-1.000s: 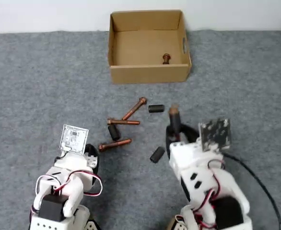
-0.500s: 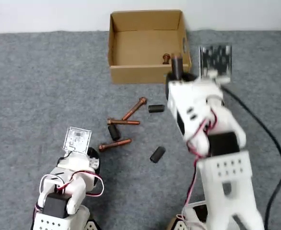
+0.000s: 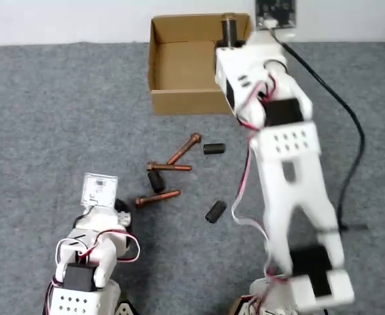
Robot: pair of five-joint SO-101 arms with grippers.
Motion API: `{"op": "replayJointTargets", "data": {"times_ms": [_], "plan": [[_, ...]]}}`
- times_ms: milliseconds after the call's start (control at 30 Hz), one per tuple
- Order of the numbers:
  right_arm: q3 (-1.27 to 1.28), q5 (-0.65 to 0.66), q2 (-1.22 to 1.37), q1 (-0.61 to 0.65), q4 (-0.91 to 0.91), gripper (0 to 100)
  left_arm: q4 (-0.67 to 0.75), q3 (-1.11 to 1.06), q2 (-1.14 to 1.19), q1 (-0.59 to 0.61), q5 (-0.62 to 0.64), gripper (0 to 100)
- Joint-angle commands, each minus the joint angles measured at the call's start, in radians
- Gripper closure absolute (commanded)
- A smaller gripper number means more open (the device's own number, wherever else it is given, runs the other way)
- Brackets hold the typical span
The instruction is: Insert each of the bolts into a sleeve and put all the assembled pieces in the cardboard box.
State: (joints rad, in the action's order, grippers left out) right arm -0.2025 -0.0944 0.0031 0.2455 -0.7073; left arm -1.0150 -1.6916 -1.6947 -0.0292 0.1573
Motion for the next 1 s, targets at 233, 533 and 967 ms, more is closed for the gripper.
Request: {"op": "replayJointTargets", "data": {"times_ms": [233, 533, 967], "plan": [[-0.342, 0.089, 0.460, -0.018, 0.193, 98.9, 0.028, 0.001, -0.006, 0.020, 0.063, 100], [-0.517, 0.101, 0.768, -0.002, 0.185, 98.8, 0.046, 0.001, -0.002, 0.020, 0.064, 100], [-0.559, 0.103, 0.852, 0.038, -0.038, 98.0, 0.048, 0.001, -0.002, 0.020, 0.064, 100]]}}
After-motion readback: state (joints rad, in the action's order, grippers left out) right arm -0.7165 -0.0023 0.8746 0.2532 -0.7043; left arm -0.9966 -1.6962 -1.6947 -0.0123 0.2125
